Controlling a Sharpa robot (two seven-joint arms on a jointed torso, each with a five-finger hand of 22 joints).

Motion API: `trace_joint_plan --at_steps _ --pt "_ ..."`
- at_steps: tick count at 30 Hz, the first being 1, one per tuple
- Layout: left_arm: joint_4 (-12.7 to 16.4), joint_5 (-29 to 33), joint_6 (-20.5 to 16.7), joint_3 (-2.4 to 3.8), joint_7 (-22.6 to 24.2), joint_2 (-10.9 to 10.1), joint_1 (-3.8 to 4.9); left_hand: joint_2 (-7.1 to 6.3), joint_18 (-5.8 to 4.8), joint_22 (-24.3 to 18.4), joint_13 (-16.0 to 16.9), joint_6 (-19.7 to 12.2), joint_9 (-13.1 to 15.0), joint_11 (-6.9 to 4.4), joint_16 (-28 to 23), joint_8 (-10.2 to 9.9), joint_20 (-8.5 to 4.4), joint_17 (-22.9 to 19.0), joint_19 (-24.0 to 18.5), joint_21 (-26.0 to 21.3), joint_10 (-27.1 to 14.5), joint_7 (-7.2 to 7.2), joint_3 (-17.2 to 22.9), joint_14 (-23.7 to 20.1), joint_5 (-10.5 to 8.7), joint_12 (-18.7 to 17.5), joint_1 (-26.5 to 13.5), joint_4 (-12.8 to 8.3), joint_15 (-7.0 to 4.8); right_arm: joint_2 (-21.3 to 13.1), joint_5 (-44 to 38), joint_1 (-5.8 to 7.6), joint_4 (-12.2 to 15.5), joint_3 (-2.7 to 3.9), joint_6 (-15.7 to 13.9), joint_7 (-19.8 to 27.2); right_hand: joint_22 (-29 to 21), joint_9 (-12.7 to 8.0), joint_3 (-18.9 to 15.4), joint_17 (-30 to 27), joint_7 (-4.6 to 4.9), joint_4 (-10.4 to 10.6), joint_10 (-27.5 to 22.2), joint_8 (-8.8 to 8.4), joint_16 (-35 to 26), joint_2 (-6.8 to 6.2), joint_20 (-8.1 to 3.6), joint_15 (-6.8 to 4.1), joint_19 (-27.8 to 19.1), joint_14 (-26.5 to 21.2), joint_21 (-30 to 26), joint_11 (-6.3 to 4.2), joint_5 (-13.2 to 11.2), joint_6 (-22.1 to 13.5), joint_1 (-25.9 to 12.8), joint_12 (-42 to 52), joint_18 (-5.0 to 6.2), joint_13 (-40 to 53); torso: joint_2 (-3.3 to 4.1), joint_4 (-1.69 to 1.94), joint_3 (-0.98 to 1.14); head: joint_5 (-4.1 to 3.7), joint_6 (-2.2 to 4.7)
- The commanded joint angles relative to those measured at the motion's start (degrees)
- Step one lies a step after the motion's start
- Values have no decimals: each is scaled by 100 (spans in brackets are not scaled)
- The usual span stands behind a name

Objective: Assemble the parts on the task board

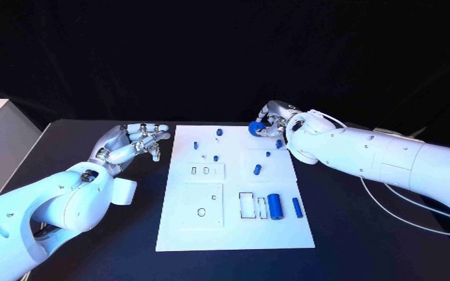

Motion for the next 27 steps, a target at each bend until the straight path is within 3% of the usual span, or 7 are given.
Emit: trace_joint_plan --at_steps 1,6,10,13,17,27 --pt "6 -26 99 4 12 13 0 47 61 4 6 6 5 -15 34 33 13 -5 -38 30 -30 -26 26 -25 -28 7 0 -8 -3 -5 -505 0 131 2 -669 263 1426 102 59 1280 -116 18 589 142 37 76 -52 -36 552 539 30 -48 -25 175 33 11 -103 1509 1 9 -5 1 14" --pt "6 -26 99 4 11 17 0 47 61 4 6 6 5 -15 34 33 13 -5 -38 30 -30 -26 26 -25 -28 7 0 -8 -3 -3 -718 -1 409 3 -839 262 1431 102 63 1288 -117 17 589 143 39 69 -53 -38 554 541 34 -49 -33 173 28 11 -104 1509 1 18 -9 20 7" --pt "9 -26 102 4 8 20 -1 47 61 4 6 6 5 -15 34 33 13 -5 -38 30 -30 -26 26 -25 -28 7 0 -8 -3 113 -830 -20 571 3 -772 216 1436 102 73 1299 -118 14 589 146 41 42 -58 -42 557 543 38 -52 -58 166 13 11 -106 1509 3 10 -10 48 28" --pt "17 -26 104 4 7 25 -1 47 61 4 6 6 5 -15 34 33 13 -5 -38 30 -30 -26 26 -25 -28 7 0 -8 -3 238 -882 -57 578 3 -678 178 1436 99 82 1313 -115 15 589 142 44 20 -60 -43 556 546 38 -51 -82 151 -4 11 -106 1509 2 1 -20 51 25" --pt "32 -26 114 4 -1 33 0 53 61 6 7 4 8 -14 39 35 12 -9 -46 36 -35 -25 29 -28 -32 7 1 -11 -3 383 -905 -108 571 3 -519 141 1437 97 87 1310 -112 14 589 139 43 11 -61 -42 557 545 39 -50 -90 141 -9 11 -106 1509 3 21 -26 51 19" --pt "54 -29 115 5 -11 32 0 53 61 9 7 4 9 -14 40 36 12 -10 -44 39 -36 -25 28 -28 -32 7 1 -11 -2 687 -902 -189 466 4 -185 59 1438 92 98 1321 -106 14 589 132 46 -3 -61 -39 557 548 40 -46 -101 122 -19 11 -106 1509 11 18 -25 82 1"
